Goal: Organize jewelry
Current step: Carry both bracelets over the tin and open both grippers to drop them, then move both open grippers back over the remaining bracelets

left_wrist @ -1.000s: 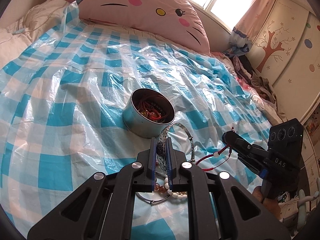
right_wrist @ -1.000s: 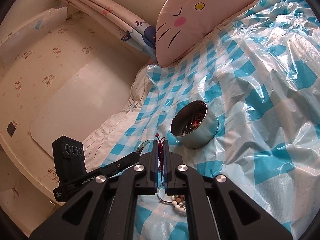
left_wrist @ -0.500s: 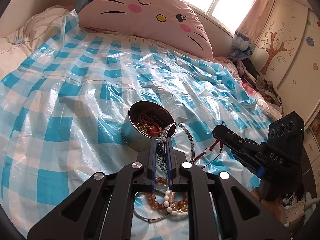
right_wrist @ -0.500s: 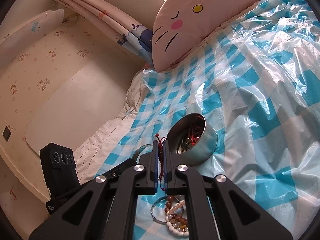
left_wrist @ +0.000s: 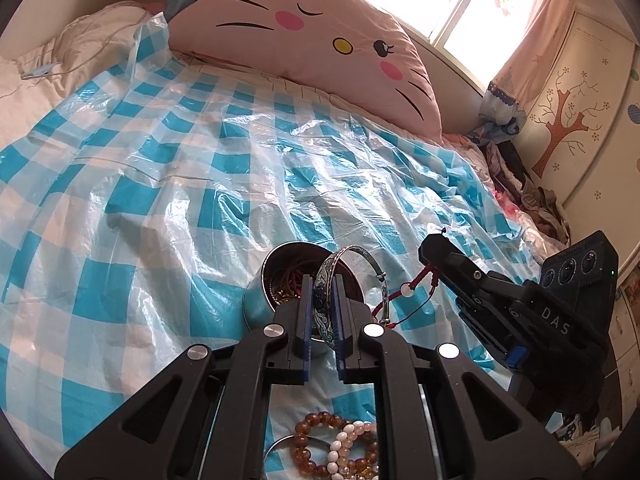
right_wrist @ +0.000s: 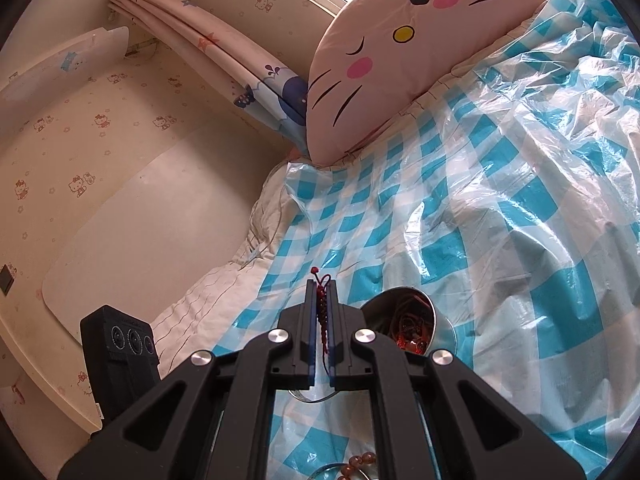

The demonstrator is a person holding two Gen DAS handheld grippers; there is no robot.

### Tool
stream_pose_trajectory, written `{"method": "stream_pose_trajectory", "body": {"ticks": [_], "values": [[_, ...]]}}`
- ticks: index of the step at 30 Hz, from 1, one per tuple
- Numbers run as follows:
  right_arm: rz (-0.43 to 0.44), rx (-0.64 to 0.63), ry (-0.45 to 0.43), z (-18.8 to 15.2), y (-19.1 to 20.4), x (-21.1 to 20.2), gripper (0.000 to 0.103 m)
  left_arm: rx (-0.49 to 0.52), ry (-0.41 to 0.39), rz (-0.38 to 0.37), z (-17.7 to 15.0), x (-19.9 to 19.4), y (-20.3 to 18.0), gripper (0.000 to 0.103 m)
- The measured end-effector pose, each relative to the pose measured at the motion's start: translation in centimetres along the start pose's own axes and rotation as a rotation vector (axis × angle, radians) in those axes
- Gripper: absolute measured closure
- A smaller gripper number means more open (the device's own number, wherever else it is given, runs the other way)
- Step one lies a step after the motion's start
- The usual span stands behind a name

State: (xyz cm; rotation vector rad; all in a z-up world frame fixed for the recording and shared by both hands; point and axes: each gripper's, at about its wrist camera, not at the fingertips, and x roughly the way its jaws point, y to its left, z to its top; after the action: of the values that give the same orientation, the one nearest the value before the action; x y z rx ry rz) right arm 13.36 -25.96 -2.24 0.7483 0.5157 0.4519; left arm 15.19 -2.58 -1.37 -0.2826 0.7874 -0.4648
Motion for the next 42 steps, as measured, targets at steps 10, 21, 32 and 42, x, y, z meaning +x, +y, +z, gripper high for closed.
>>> {"method": "stream_pose_trajectory", "body": {"ticks": [10, 21, 32, 42], "values": [[-0.015, 0.004, 0.009, 0.7, -1.0, 1.6, 0.098, -0.035, 0.032, 0.021, 0.9, 2.8, 0.6, 0.095], [-0.115, -0.051, 0.130, 0.0, -1.2, 5.1, 0.097, -0.024, 0.140, 0.074, 0.3, 5.6, 0.8, 0.094], [-0.145, -0.025, 0.131, -0.2, -2.3, 5.1, 0.054, -0.142, 0.028, 0.112, 1.5, 2.6, 3.5, 0.088], [-0.195, -0.010, 0.097, 0.2, -3.1, 3.5, 0.040, -0.124, 0.035, 0.137, 1.1, 2.5, 3.3, 0.064]]}}
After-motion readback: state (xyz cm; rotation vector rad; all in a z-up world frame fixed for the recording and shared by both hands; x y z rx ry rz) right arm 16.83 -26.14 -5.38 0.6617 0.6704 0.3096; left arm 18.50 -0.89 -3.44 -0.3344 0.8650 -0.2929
